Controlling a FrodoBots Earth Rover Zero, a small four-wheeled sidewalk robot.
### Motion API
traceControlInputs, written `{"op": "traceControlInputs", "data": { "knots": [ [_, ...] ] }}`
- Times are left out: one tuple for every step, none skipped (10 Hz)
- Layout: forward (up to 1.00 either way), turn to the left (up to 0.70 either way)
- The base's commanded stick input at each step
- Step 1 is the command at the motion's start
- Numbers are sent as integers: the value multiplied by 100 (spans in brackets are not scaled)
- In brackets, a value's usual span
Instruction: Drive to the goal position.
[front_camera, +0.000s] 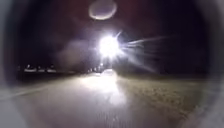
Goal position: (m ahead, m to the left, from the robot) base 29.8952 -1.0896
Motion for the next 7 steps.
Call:
{"op": "traceControlInputs", "data": {
  "knots": [
    [70,8],
    [70,5],
    [70,11],
    [70,11],
    [70,6],
    [70,5],
    [70,5]
  ]
}}
